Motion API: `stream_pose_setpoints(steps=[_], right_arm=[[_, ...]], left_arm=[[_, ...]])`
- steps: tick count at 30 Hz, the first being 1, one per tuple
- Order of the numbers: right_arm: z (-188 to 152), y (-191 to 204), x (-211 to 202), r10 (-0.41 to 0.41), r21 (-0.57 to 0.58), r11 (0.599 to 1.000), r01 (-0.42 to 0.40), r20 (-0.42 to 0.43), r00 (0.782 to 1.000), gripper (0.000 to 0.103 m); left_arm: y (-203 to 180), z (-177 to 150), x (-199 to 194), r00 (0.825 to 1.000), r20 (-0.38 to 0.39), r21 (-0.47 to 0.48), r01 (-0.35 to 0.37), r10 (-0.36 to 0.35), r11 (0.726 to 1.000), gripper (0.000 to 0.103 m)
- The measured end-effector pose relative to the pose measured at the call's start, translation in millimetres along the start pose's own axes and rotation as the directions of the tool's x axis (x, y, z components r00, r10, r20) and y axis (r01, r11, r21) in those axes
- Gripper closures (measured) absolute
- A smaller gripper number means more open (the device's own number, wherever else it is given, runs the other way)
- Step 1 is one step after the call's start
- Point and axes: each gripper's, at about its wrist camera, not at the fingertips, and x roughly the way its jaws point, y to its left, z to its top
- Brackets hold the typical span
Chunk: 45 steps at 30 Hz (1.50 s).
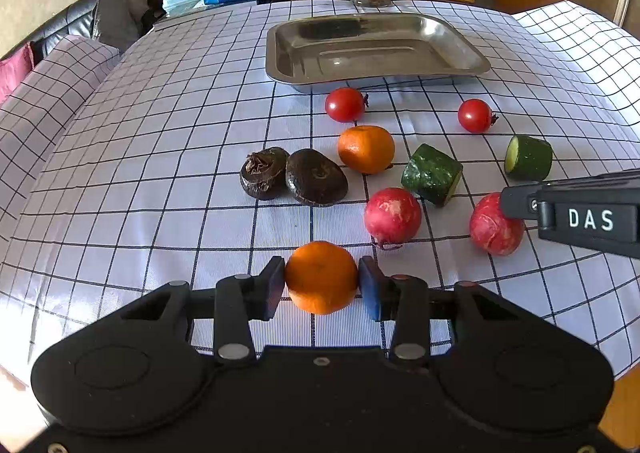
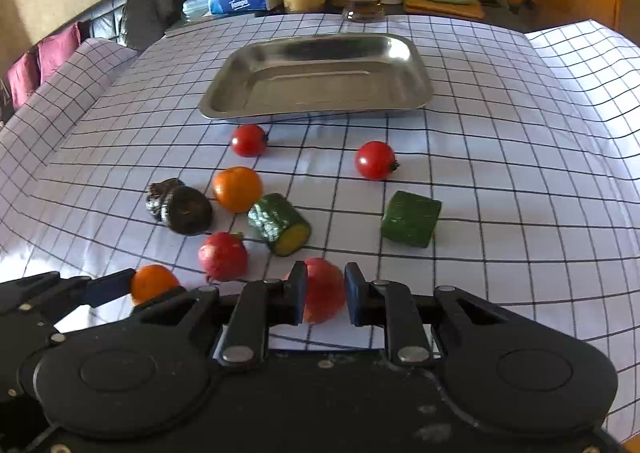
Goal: Organize fruits
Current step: 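Carry the orange and red apple in both tools over the steel tray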
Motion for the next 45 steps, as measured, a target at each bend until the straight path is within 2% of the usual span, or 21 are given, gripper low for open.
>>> stream_pose_setpoints(steps=[1, 3, 5, 13, 23, 27, 31, 41, 42, 43, 45], right_arm=[[0, -1, 0, -0.001, -0.001, 1.0, 0.001, -0.001, 1.0, 0.067], [1, -2, 1, 0.007, 0.0, 1.0, -0.007, -0.009, 1.0, 0.061], [0, -1, 4, 0.015, -0.001, 1.0, -0.015, -0.025, 1.0, 0.06], [-1, 3, 18, 0.029, 0.001, 1.0, -0.028, -0.067, 0.997, 0.053], [4, 14, 32, 0.026, -0.024, 0.999, -0.028, -0.078, 0.997, 0.053], [2, 15, 39, 0.022, -0.028, 0.999, -0.026, -0.111, 0.994, 0.053], [-1, 12, 39, 0.02, -0.027, 0.999, -0.023, -0.095, 0.995, 0.055], [4, 14, 43, 0.023, -0.028, 0.999, -0.026, -0.097, 0.995, 0.051], [4, 13, 43, 0.027, -0.025, 0.999, -0.029, -0.095, 0.995, 0.053], [4, 11, 42, 0.029, -0.021, 0.999, -0.031, -0.093, 0.995, 0.06], [3, 9, 39, 0.057, -0.019, 0.998, -0.059, -0.087, 0.995, 0.062]], left_arm=[[0, 0, 1, 1.0, -0.005, 0.0, 0.001, -0.001, 1.0, 0.054], [0, 1, 5, 1.0, -0.027, -0.008, 0.011, -0.011, 1.0, 0.054], [2, 0, 11, 0.998, -0.059, -0.023, 0.024, -0.025, 0.999, 0.054], [3, -2, 12, 0.998, -0.053, -0.031, 0.034, -0.035, 0.999, 0.054], [5, 2, 15, 0.997, -0.062, -0.04, 0.041, -0.043, 0.998, 0.053], [5, 2, 15, 0.997, -0.06, -0.042, 0.044, -0.047, 0.998, 0.053], [6, 2, 15, 0.997, -0.059, -0.047, 0.047, -0.05, 0.998, 0.054], [4, 2, 13, 0.998, -0.059, -0.047, 0.036, -0.039, 0.998, 0.054], [4, 2, 13, 0.998, -0.059, -0.046, 0.032, -0.035, 0.998, 0.055], [4, 3, 12, 0.998, -0.058, -0.048, 0.026, -0.029, 0.998, 0.055], [6, 4, 10, 0.998, -0.055, -0.054, 0.022, -0.025, 0.998, 0.055]])
